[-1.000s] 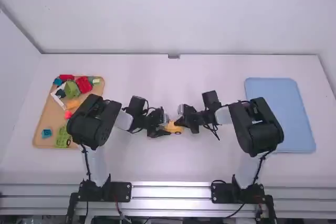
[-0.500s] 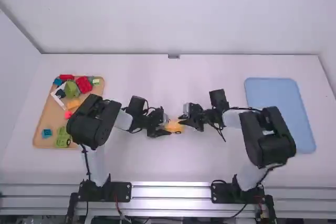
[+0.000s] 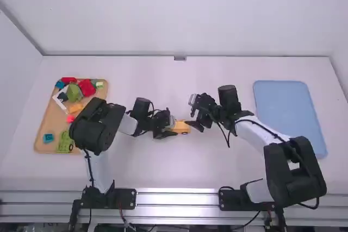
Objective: Assemble lego blocks to make yellow taxi
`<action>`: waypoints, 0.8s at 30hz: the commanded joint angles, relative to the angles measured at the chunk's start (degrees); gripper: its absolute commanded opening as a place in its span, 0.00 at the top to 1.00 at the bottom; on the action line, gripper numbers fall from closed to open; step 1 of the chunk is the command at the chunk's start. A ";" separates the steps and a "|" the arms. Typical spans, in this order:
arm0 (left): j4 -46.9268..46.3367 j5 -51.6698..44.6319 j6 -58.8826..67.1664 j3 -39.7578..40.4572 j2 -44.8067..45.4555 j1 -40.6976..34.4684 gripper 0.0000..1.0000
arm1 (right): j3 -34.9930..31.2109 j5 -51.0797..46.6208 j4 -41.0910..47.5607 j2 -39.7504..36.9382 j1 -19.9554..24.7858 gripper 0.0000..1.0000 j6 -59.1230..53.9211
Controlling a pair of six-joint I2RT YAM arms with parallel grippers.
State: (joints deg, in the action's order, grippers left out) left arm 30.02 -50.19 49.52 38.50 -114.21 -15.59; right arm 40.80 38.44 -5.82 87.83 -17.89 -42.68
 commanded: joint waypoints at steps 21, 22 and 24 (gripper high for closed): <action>-32.20 0.28 5.40 13.25 4.46 1.51 0.01 | 0.37 -2.54 -1.49 -0.57 2.12 0.01 5.38; -36.96 0.76 5.40 14.67 6.19 2.08 0.01 | 0.37 -2.51 -1.55 -0.57 2.29 0.01 5.38; -41.81 1.97 5.40 16.24 7.91 2.71 0.01 | 0.37 -2.49 -1.84 -0.57 2.58 0.02 5.42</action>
State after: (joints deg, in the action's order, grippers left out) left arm -9.82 -48.77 54.78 52.21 -110.59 -14.24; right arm 40.80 35.59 -7.53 87.83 -15.70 -37.67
